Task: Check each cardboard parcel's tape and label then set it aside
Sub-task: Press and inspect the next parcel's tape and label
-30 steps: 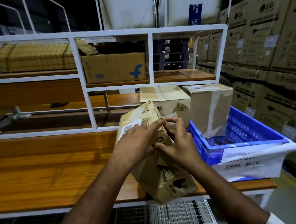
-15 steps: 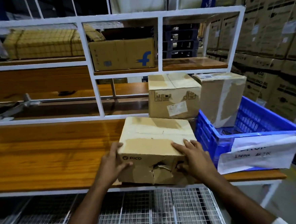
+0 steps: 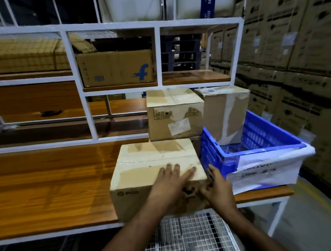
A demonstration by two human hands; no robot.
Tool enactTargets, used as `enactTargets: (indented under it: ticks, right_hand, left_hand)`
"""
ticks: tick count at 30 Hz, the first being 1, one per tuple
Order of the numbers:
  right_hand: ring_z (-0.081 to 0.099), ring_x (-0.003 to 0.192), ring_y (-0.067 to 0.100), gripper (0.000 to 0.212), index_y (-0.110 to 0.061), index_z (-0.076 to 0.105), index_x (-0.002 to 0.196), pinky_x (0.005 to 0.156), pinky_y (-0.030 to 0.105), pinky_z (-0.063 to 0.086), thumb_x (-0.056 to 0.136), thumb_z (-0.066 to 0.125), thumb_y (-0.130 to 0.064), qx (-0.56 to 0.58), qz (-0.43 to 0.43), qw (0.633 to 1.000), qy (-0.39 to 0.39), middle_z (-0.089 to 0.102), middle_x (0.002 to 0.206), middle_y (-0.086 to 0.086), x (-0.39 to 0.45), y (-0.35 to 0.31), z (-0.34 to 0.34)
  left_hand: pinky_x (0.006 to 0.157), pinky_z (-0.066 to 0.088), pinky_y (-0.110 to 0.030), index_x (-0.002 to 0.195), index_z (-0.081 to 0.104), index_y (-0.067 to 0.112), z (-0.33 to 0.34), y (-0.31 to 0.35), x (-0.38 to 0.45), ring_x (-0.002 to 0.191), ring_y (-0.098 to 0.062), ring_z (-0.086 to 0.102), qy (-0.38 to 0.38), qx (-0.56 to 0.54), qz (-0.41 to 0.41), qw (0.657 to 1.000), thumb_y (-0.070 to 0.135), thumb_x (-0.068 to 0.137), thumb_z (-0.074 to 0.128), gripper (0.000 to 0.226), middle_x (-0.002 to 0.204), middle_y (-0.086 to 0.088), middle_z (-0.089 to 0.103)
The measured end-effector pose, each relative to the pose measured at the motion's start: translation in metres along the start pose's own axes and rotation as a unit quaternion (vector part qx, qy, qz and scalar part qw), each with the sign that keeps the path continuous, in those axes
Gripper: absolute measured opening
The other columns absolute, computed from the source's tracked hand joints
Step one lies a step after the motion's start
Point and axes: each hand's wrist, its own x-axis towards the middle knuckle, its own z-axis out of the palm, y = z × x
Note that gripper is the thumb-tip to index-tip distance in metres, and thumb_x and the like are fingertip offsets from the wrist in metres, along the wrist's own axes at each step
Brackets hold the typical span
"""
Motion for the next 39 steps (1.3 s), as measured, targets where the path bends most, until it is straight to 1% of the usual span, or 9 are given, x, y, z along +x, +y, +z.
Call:
enactTargets:
  ticks: [3,8,12,14,21,28,31,34,39]
  right_hand:
    - [0.068,0.102,0.006,0.058,-0.019,0.057,0.126,0.08,0.01,0.051,0.076,0.081,-0.004,0.033,0.037,0.998,-0.044,0.068,0.106,-0.013,-0.003,0.013,0.0]
    - [0.063,0.106,0.004,0.065,-0.029,0.049,0.138,0.088,0.015,0.048,0.081,0.079,-0.03,-0.028,0.025,0.993,-0.111,0.068,0.122,-0.008,-0.014,0.021,0.004]
    - [0.055,0.115,-0.004,0.086,-0.038,0.03,0.151,0.089,0.002,0.039,0.078,0.073,-0.056,0.017,-0.06,0.992,-0.106,0.057,0.131,-0.02,-0.013,0.002,-0.002]
    - [0.051,0.123,-0.001,0.088,-0.038,0.026,0.153,0.098,0.012,0.043,0.08,0.071,-0.057,0.012,-0.116,0.99,-0.077,0.051,0.141,-0.017,-0.004,-0.017,-0.008]
    - [0.044,0.137,0.014,0.078,-0.034,0.043,0.147,0.112,0.045,0.037,0.078,0.08,-0.033,-0.145,-0.3,0.943,-0.009,0.05,0.148,-0.004,0.038,-0.108,-0.042]
    - [0.032,0.144,0.012,0.064,-0.036,0.033,0.15,0.12,0.045,0.022,0.093,0.061,-0.043,-0.274,-0.346,0.892,-0.104,0.036,0.156,-0.007,0.047,-0.141,-0.032]
    - [0.038,0.141,0.016,0.049,-0.032,0.043,0.146,0.117,0.042,0.028,0.101,0.037,-0.053,-0.268,-0.308,0.901,-0.149,0.039,0.155,-0.004,0.058,-0.159,-0.04]
    - [0.047,0.132,0.027,0.051,-0.023,0.052,0.138,0.106,0.044,0.038,0.104,0.028,-0.051,-0.315,-0.243,0.89,-0.223,0.045,0.149,0.005,0.09,-0.18,-0.043]
    - [0.035,0.141,0.029,0.053,-0.019,0.039,0.147,0.115,0.057,0.021,0.105,0.022,-0.046,-0.383,-0.17,0.863,-0.283,0.033,0.158,0.006,0.152,-0.189,-0.019]
  left_hand:
    - [0.114,0.016,-0.063,0.143,-0.014,0.059,-0.008,0.028,0.023,0.143,-0.054,0.009,-0.038,0.052,0.056,0.996,0.055,0.096,0.045,0.076,0.159,-0.029,0.004]
    - [0.114,0.016,-0.064,0.146,0.005,0.049,-0.014,0.03,0.028,0.142,-0.058,0.01,-0.088,0.068,0.051,0.992,0.053,0.097,0.045,0.063,0.159,-0.03,0.003]
    - [0.115,0.022,-0.056,0.148,0.006,0.05,-0.054,0.01,0.012,0.144,-0.048,0.015,-0.031,-0.014,0.025,0.999,0.048,0.098,0.044,0.063,0.161,-0.022,0.007]
    - [0.111,0.034,-0.053,0.143,0.011,0.057,-0.076,-0.004,0.001,0.143,-0.04,0.026,0.042,-0.095,-0.005,0.995,0.046,0.096,0.051,0.063,0.161,-0.012,0.014]
    - [0.065,0.062,-0.028,0.127,0.035,0.048,-0.09,-0.043,-0.026,0.099,-0.006,0.065,0.262,-0.42,-0.066,0.866,0.029,0.086,0.072,0.058,0.137,0.001,0.056]
    - [0.066,0.062,-0.032,0.123,0.036,0.04,-0.064,-0.058,-0.041,0.092,0.002,0.065,0.29,-0.495,-0.119,0.81,0.045,0.09,0.058,0.04,0.127,0.006,0.056]
    - [0.082,0.059,-0.035,0.131,0.044,0.03,-0.086,-0.069,-0.032,0.122,-0.013,0.054,0.288,-0.459,-0.132,0.83,0.059,0.097,0.035,0.045,0.149,0.0,0.043]
    - [0.069,0.046,-0.015,0.123,0.055,0.027,-0.123,-0.085,-0.004,0.109,-0.006,0.054,0.22,-0.356,-0.13,0.899,0.042,0.103,0.04,0.029,0.135,0.006,0.055]
    - [0.09,0.043,-0.035,0.143,0.043,0.025,-0.149,-0.1,0.062,0.122,-0.023,0.053,0.009,-0.223,-0.137,0.965,0.037,0.104,0.039,0.041,0.142,-0.007,0.051]
